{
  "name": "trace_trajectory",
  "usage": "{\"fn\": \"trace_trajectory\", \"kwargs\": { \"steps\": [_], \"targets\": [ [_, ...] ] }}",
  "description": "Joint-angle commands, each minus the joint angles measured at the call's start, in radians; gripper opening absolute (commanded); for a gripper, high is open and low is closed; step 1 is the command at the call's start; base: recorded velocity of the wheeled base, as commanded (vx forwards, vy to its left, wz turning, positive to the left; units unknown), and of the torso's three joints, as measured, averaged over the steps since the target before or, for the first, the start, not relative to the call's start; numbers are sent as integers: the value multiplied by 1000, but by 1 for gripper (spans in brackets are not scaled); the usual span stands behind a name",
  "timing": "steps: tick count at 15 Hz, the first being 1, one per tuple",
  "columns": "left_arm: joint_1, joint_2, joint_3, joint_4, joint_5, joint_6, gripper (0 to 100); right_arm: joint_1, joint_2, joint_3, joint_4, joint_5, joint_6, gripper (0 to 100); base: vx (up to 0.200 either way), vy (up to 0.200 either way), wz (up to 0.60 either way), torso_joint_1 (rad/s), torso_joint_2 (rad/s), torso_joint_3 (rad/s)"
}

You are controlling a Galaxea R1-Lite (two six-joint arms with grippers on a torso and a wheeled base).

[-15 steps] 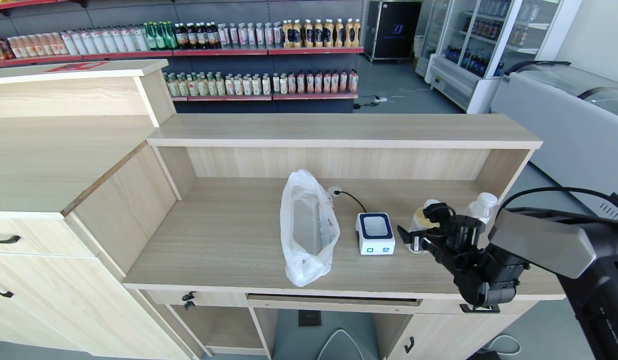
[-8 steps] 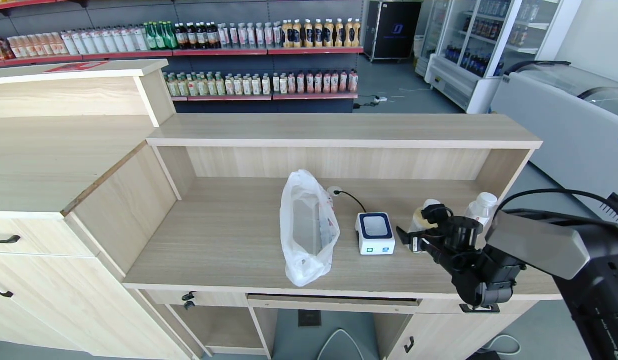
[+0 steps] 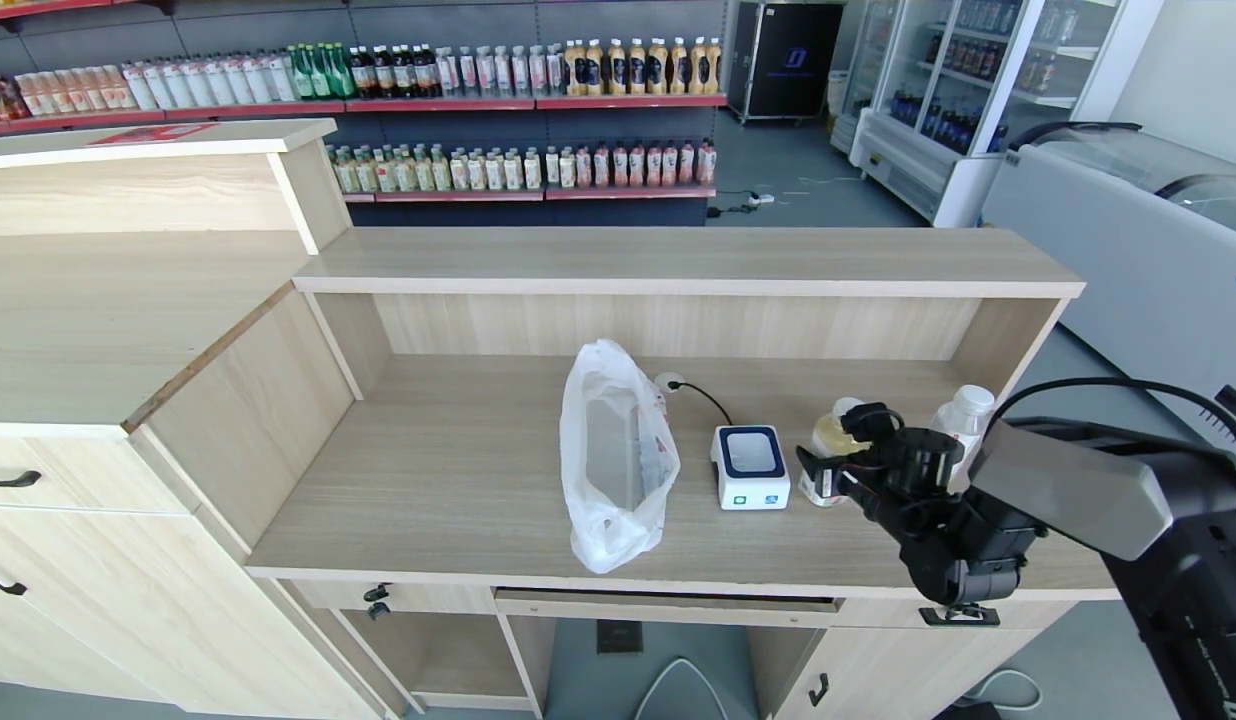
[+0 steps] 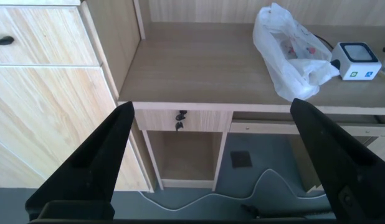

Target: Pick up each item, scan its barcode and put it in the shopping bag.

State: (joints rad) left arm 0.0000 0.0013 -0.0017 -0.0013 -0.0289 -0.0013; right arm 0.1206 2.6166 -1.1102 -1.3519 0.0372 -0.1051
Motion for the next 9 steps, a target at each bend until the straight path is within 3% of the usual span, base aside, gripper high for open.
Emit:
{"fn": "trace_trajectory", "kwargs": {
  "steps": [1, 9],
  "targets": [
    [0, 0, 0, 0, 0, 0, 100, 1, -6, -2, 0, 0, -1, 0, 0, 0, 0, 0, 0, 0],
    [0, 0, 0, 0, 0, 0, 100, -50, -67, 86, -1, 3, -19, 0, 0, 0, 0, 0, 0, 0]
  ]
}}
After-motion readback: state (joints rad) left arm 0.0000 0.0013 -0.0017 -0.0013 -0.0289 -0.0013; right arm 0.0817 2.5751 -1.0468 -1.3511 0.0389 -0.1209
